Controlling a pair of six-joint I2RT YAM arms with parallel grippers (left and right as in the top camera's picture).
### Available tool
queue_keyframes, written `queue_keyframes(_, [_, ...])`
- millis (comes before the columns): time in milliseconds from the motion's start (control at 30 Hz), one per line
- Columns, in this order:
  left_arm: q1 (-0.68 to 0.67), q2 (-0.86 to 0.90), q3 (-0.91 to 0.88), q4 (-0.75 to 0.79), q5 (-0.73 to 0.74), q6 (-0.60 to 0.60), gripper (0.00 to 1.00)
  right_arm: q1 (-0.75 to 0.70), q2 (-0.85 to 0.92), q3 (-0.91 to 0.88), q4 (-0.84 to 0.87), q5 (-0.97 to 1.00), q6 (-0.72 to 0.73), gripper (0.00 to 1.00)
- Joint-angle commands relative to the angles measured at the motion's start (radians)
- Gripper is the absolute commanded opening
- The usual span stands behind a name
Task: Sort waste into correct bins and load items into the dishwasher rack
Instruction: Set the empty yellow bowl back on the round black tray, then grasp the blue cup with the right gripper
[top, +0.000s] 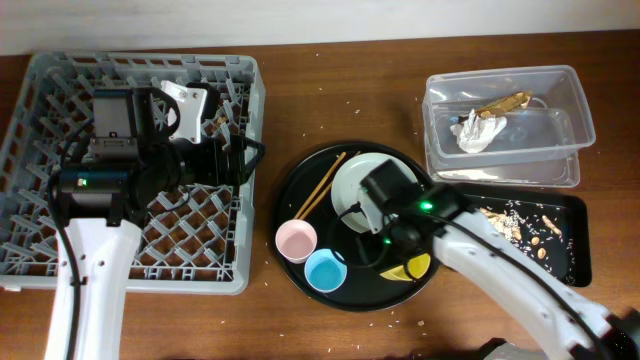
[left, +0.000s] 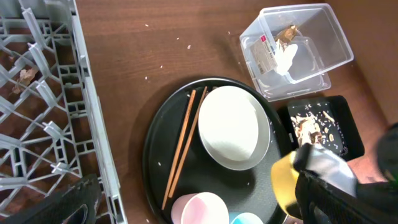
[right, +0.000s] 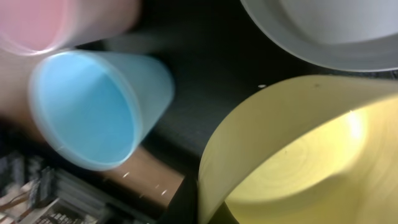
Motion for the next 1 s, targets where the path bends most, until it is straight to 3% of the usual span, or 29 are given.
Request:
queue_keyframes(0, [0.002,-0.001,0.016,0.0,0.01,-0.006,0.99,0.046,0.103,0.006,-0.011,0.052,0.098,0.04])
queue_keyframes(67, [0.002,-0.001,0.016,0.0,0.01,-0.006,0.99,0.076,0.135,0.005,-0.012,0.039,0.098,0.04])
queue_keyframes(133, [0.002,-0.001,0.016,0.0,0.01,-0.006,0.99,0.093,0.154,0.003,0.002,0.039,0.114,0.22])
queue_keyframes(167, [0.002,-0.001,0.016,0.0,0.01,-0.006,0.99,0.092,0.157,0.0,0.012,0.039,0.121,0.41])
queue_keyframes(200, [0.002,-0.001,0.016,0.0,0.01,-0.006,0.99,0.09,0.156,0.0,0.019,0.039,0.121,0.53])
queue_keyframes(233, [0.002,-0.001,0.016,0.003,0.011,-0.006,0.99,0.09,0.154,0.003,0.022,0.039,0.12,0.55])
queue_keyframes(467, [0.002,-0.001,0.016,0.0,0.011,-0.006,0.99,0.092,0.076,0.216,-0.006,-0.027,0.067,0.51])
queue_keyframes(633, [0.002,-0.001,0.016,0.01,0.017,-0.006,0.99,0.114,0.148,0.098,0.051,-0.029,0.067,0.47])
queue_keyframes(733, [0.002,-0.001,0.016,0.009,0.068,-0.006,0.99,0.123,0.178,0.007,0.169,-0.096,0.067,0.44])
queue_keyframes(800, [0.002,-0.001,0.016,0.009,0.068,-0.006,0.99,0.131,0.182,-0.032,0.217,-0.096,0.088,0.37])
queue_keyframes(833, [0.002,-0.001,0.016,0.01,0.069,-0.006,0.99,0.13,0.182,-0.044,0.235,-0.096,0.094,0.23])
queue_keyframes(900, [0.002,-0.001,0.016,0.013,0.098,-0.006,0.99,0.13,0.17,-0.032,0.229,-0.097,0.093,0.05])
queue_keyframes(967, [0.002,-0.001,0.016,0.033,0.164,-0.021,0.99,0.13,0.114,0.047,0.123,-0.095,0.076,0.04])
